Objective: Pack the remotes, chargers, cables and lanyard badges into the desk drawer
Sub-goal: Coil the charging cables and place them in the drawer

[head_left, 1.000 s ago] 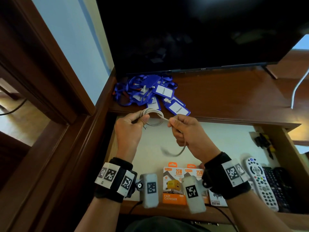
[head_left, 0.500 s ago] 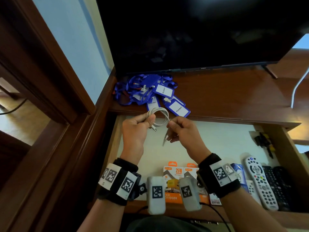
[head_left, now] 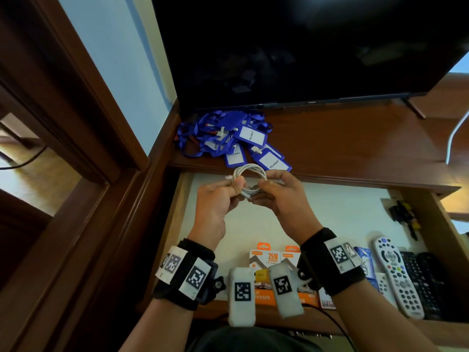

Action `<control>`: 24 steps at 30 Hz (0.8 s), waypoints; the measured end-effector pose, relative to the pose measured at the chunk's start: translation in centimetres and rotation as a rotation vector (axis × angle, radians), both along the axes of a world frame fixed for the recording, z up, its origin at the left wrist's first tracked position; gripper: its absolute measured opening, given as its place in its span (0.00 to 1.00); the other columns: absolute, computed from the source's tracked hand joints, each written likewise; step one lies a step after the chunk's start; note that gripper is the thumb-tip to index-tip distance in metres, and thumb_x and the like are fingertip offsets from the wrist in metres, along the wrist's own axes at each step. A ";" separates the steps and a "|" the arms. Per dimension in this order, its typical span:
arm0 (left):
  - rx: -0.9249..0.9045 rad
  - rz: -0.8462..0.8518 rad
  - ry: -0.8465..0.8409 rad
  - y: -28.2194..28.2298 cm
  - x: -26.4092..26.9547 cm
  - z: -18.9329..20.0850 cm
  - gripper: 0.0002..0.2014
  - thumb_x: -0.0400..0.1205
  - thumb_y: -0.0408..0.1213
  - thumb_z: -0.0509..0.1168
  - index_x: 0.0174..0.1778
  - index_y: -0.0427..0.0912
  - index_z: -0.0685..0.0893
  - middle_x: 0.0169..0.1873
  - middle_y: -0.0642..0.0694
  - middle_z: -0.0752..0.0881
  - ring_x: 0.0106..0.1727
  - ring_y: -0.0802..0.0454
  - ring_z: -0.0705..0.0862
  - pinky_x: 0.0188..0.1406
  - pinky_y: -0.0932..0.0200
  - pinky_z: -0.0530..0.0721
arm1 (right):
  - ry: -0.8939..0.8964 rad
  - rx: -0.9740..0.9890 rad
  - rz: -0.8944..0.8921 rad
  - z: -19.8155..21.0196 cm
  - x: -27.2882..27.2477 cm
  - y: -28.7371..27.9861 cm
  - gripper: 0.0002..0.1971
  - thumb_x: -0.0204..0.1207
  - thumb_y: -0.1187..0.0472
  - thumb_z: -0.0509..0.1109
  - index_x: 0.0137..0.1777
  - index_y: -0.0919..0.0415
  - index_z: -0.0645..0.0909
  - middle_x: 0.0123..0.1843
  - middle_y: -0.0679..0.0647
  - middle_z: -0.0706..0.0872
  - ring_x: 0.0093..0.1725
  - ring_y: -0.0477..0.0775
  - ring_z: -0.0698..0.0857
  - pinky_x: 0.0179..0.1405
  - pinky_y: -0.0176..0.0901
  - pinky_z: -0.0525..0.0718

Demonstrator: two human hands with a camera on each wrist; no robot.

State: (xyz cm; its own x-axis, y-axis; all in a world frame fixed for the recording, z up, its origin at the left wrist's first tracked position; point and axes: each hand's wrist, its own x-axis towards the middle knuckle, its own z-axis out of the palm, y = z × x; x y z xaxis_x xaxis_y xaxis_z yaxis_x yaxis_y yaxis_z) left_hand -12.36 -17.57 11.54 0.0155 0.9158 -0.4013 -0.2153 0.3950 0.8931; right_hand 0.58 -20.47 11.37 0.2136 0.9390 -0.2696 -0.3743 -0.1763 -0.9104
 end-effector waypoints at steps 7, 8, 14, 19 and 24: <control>-0.003 0.032 0.113 0.0 -0.3 -0.6 0.02 0.78 0.36 0.72 0.40 0.44 0.90 0.31 0.51 0.89 0.32 0.61 0.84 0.32 0.68 0.79 | -0.099 0.047 0.100 -0.5 -0.1 -0.3 0.08 0.78 0.72 0.66 0.53 0.72 0.84 0.45 0.65 0.88 0.39 0.55 0.86 0.39 0.40 0.85; 0.004 0.037 0.126 0.0 -0.4 -0.6 0.03 0.78 0.35 0.71 0.43 0.42 0.90 0.31 0.51 0.89 0.31 0.62 0.83 0.30 0.70 0.79 | -0.104 0.050 0.117 -0.6 -0.1 -0.4 0.07 0.78 0.72 0.66 0.52 0.71 0.84 0.44 0.64 0.88 0.39 0.55 0.86 0.40 0.40 0.84; 0.058 0.024 0.087 -0.4 -0.6 -0.5 0.06 0.79 0.32 0.69 0.37 0.43 0.89 0.33 0.46 0.85 0.36 0.53 0.76 0.39 0.59 0.72 | -0.006 0.035 0.180 -1.1 -0.3 -0.7 0.06 0.76 0.74 0.66 0.47 0.69 0.84 0.39 0.61 0.87 0.36 0.55 0.84 0.40 0.43 0.83; 0.044 -0.078 -0.009 -0.6 -0.7 -1.0 0.11 0.82 0.36 0.66 0.35 0.46 0.90 0.34 0.47 0.84 0.38 0.52 0.72 0.38 0.58 0.68 | 0.095 -0.036 0.202 -1.2 0.1 -0.8 0.06 0.78 0.73 0.63 0.46 0.72 0.82 0.37 0.63 0.86 0.33 0.55 0.86 0.35 0.41 0.84; 0.090 -0.220 0.057 -0.8 -0.3 -1.2 0.16 0.86 0.39 0.59 0.33 0.45 0.85 0.34 0.47 0.85 0.43 0.46 0.76 0.41 0.56 0.70 | 0.129 -0.114 0.196 -1.6 -0.1 -1.1 0.06 0.80 0.74 0.61 0.48 0.74 0.79 0.35 0.64 0.87 0.31 0.56 0.86 0.31 0.40 0.86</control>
State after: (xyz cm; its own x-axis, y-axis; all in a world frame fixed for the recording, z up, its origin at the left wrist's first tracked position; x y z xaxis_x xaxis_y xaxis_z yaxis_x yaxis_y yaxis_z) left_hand -12.65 -18.34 10.29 0.1986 0.9250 -0.3239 -0.0813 0.3448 0.9351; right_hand 0.44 -21.61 9.82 -0.0124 0.9209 -0.3897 -0.4343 -0.3560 -0.8274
